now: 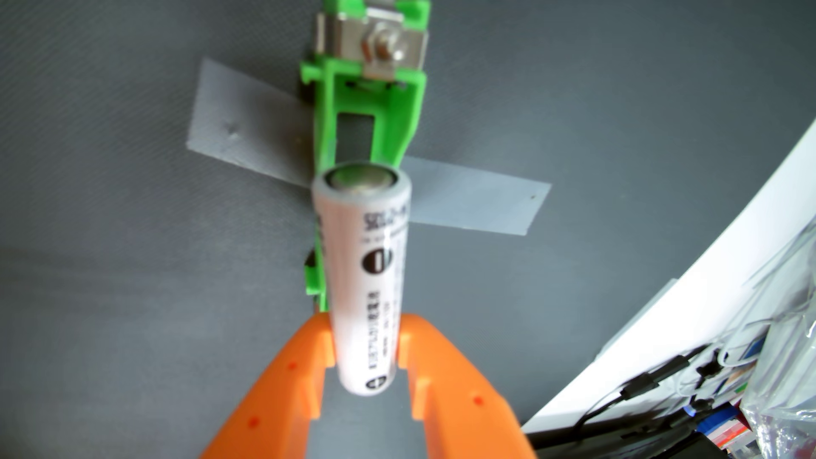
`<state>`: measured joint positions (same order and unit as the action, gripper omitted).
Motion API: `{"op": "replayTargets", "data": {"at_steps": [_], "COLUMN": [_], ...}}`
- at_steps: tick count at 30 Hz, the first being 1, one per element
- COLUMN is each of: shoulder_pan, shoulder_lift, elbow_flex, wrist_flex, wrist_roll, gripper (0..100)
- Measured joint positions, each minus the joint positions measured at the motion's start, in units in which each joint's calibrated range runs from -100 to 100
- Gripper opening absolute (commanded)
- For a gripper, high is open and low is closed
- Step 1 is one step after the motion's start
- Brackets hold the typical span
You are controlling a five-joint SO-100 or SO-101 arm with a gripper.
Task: Insert Battery
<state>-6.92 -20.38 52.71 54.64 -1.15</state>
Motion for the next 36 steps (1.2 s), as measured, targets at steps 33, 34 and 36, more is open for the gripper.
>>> {"op": "replayTargets", "data": {"at_steps": [33, 34, 36], "shoulder_pan": [-1.64, -1.64, -1.64], "shoulder_lift": [0.17, 0.17, 0.33], "elbow_flex": [0.00, 0.00, 0.00], "wrist_flex": [0.00, 0.00, 0.00], "wrist_roll": [-3.17, -3.17, -3.17], "gripper": [1, 1, 1]}}
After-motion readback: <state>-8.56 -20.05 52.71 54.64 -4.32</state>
